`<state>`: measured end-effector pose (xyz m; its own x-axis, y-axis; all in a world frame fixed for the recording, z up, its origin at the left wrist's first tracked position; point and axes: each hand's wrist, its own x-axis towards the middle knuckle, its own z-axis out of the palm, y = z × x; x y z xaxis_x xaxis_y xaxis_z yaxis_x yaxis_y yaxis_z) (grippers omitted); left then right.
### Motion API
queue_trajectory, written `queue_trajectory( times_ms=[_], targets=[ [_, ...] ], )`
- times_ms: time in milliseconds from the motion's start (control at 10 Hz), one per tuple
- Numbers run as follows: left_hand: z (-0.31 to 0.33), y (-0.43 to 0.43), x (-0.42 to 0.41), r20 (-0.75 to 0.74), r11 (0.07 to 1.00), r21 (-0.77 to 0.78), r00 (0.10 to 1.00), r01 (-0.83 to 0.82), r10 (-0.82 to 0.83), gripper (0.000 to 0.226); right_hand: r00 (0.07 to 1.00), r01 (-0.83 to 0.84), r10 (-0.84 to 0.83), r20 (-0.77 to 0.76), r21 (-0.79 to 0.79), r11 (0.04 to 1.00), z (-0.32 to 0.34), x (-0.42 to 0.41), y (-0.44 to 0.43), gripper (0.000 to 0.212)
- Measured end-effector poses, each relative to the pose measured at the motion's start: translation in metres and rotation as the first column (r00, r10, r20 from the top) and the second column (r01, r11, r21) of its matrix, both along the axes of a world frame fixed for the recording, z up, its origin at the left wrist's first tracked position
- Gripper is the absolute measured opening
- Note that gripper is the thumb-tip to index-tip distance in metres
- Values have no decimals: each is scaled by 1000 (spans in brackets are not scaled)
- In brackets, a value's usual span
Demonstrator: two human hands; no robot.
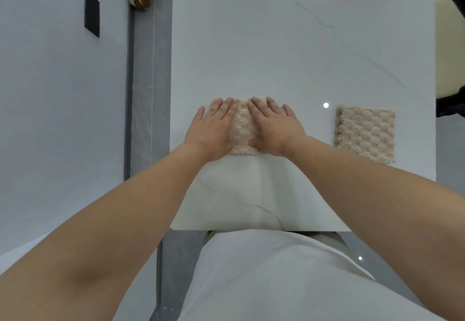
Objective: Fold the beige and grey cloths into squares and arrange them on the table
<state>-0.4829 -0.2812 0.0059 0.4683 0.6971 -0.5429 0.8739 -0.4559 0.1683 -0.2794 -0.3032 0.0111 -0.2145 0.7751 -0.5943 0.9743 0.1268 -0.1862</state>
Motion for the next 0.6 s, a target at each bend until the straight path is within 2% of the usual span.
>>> queue_trajectory(
  times_ms=[100, 200, 300, 400, 500, 600],
  targets=[
    [3, 0, -1, 22, 1000, -3, 1000, 12, -12, 97, 1000, 14, -13, -27, 38, 999, 5, 3, 4, 99],
    [7, -6, 0, 37, 995, 99, 999, 6, -10, 88, 997, -67, 72, -28, 154, 986, 7, 6, -1, 84],
    [5, -12, -2, -9, 998, 51, 999, -41, 42, 86, 994, -102, 101, 30, 37, 994, 4, 11, -8, 89],
    [7, -15, 3, -26, 996, 41, 996, -79, 80, 89, 993, -104, 103, 61, 21, 994, 6, 5, -6, 91],
    [18, -20, 15, 39, 983, 80, 986, -167, 164, 82, 996, -88, 87, 34, 50, 995, 17, 0, -3, 83],
    [31, -34, 24, 117, 964, 99, 965, -247, 235, 76, 998, -36, 44, -49, 159, 987, 32, 8, -10, 69]
  ],
)
